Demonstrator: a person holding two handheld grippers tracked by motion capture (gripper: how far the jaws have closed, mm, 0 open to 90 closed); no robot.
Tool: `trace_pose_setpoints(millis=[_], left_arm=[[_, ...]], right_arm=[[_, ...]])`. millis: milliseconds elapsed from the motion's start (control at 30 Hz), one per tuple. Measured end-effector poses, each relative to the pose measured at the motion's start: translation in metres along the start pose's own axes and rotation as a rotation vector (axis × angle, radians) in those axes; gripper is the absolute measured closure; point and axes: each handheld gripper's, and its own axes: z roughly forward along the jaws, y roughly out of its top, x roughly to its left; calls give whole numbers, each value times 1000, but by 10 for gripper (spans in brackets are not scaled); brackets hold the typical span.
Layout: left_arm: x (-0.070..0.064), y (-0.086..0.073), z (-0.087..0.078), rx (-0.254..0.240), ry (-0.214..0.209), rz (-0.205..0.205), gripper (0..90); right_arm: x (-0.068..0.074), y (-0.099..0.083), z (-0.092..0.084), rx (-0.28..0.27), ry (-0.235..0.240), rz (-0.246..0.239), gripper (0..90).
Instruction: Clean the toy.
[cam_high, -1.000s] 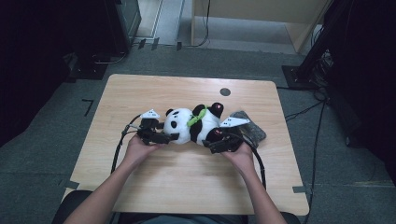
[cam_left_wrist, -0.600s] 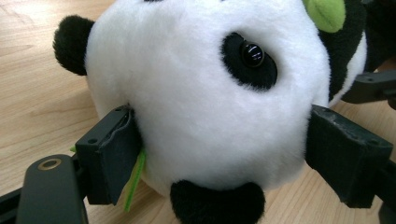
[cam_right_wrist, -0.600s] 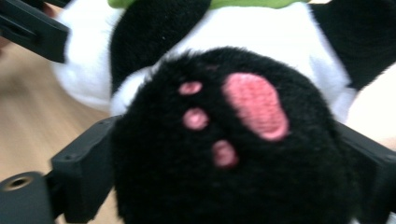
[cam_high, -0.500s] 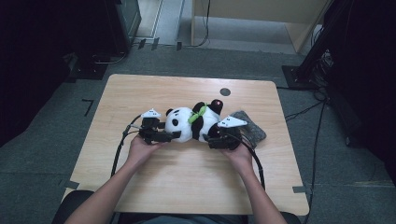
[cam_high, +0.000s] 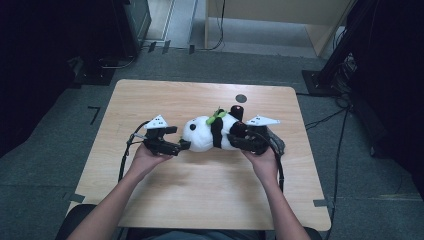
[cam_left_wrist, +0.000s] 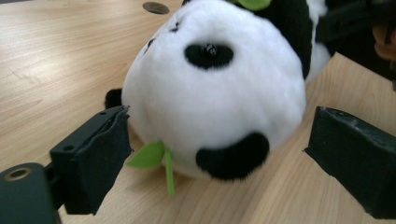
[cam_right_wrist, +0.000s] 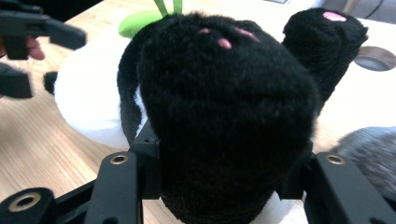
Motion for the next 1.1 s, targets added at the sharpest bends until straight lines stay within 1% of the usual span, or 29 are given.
trace_pose_setpoints(millis=[33,100,167,200,233,300,367,400,433,467,533,633,733,767,800,867,900,967,1033,1067,1100], left_arm=[[-1,0,0,6,-8,6,24],[-2,-1,0,18,-17,24,19],[-4,-3,2,29,-6,42,0],[-6,-4,3,24,0,50,0],[-6,-6,3,11,-4,55,0],[-7,-8,0,-31,7,58,0],[-8,-8,-2,-61,-1,72,0],[-9,-8,-2,-71,-7,83,0],[-9,-9,-3,-78,-23,91,0],[-11,-10,-3,-83,-20,110,0],[-13,-10,-3,-91,-18,126,0],[-13,-11,0,-82,-21,119,0],[-12,-12,2,-71,-15,115,0],[-13,-12,2,-69,-5,119,12],[-13,-11,1,-67,-4,121,48],[-14,-10,0,-67,1,123,149],[-14,-9,-2,-57,-7,113,219],[-13,-7,-3,-32,-7,98,297],[-12,-6,-5,-9,-8,75,352],[-11,-6,-5,-3,-11,61,388],[-9,-5,-5,3,-23,36,401]], right_arm=[[-1,2,-3,4,-1,12,499],[0,5,-7,3,4,27,502],[1,8,-12,-7,16,34,502],[2,10,-15,-12,24,42,502],[3,12,-17,-21,33,50,502],[5,14,-20,-29,54,68,501],[8,15,-21,-28,81,77,500],[9,16,-21,-24,98,81,500],[11,16,-20,-24,114,83,499],[12,16,-20,-25,123,82,499],[15,17,-19,-26,142,79,500],[19,18,-20,-19,169,82,511],[23,18,-19,-12,174,73,517],[24,18,-19,-12,173,71,518],[25,17,-19,-12,171,65,520],[24,17,-19,-13,169,71,520],[24,17,-19,-13,170,73,519],[23,17,-19,-11,173,77,515],[23,17,-18,-5,166,70,503],[24,17,-17,2,160,65,480],[24,17,-16,6,152,53,453]])
